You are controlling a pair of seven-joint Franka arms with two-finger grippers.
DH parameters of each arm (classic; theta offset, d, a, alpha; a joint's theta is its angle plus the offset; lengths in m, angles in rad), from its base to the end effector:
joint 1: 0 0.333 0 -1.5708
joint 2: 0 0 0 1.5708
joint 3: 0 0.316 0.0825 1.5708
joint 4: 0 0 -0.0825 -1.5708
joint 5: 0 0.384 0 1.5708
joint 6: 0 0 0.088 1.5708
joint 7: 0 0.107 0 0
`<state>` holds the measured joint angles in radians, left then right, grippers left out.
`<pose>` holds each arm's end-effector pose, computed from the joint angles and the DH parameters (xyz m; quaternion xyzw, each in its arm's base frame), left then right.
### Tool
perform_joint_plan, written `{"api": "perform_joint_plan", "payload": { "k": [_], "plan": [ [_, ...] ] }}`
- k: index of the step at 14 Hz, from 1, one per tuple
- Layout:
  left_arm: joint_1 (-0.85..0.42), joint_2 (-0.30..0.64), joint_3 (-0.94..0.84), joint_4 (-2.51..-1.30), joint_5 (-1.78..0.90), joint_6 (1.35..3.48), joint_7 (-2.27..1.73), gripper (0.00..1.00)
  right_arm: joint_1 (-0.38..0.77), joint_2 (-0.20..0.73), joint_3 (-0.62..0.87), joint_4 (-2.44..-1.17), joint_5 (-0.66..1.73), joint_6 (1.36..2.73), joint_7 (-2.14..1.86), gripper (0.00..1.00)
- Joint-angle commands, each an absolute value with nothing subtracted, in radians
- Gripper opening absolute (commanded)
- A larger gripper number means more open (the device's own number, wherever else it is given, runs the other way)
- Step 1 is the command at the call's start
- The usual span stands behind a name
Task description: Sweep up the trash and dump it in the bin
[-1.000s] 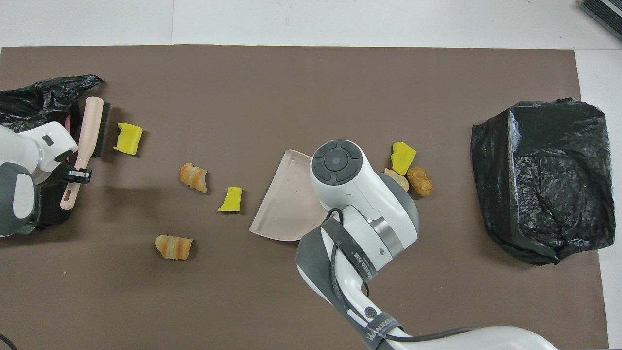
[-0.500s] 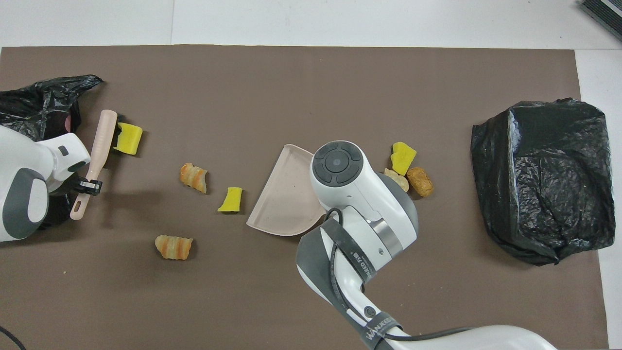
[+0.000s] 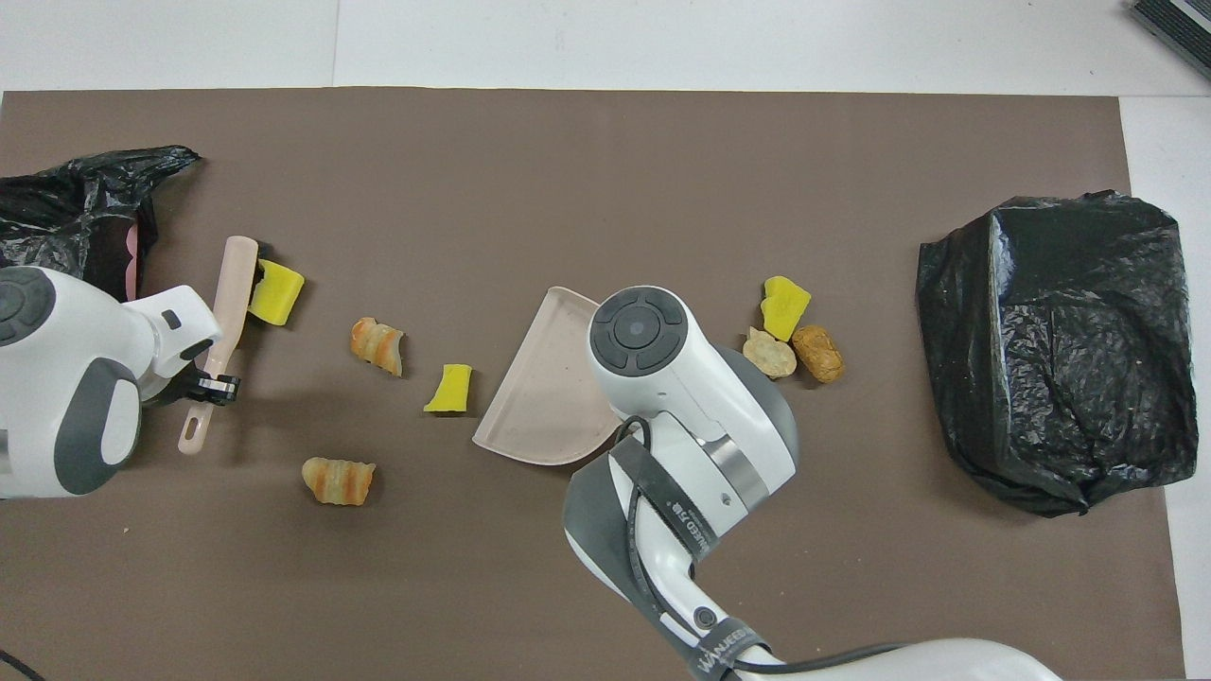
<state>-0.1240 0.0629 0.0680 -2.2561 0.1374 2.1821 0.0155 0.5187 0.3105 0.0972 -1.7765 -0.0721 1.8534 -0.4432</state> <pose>0.5121 -0.0236 0.3248 -0.9930 0.0786 0.0671 0.0569 0.5039 0.3450 0.3673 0.8503 0.5132 -0.1136 0.0281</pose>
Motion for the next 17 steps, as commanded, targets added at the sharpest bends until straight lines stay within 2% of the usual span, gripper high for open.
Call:
{"api": "perform_joint_plan", "payload": {
  "k": [1,5,10,17],
  "plan": [
    [-0.197,0.003,0.078,-2.327,0.106,2.139,-0.098,0.0,0.512,0.307,0.101,-1.779,-0.074,1.87,-0.428,0.0],
    [-0.293,-0.014,0.08,-2.344,-0.041,2.112,-0.254,0.0,0.512,0.307,0.101,-1.776,-0.074,1.865,-0.428,0.0],
    [-0.4,-0.037,0.078,-2.367,-0.072,2.112,-0.465,0.0,0.512,0.305,0.101,-1.782,-0.074,1.862,-0.42,0.0],
    [-0.61,-0.041,0.078,-2.35,-0.259,2.126,-0.575,0.0,0.515,0.258,0.101,-1.881,-0.077,1.87,-0.35,0.0]
  ]
}}
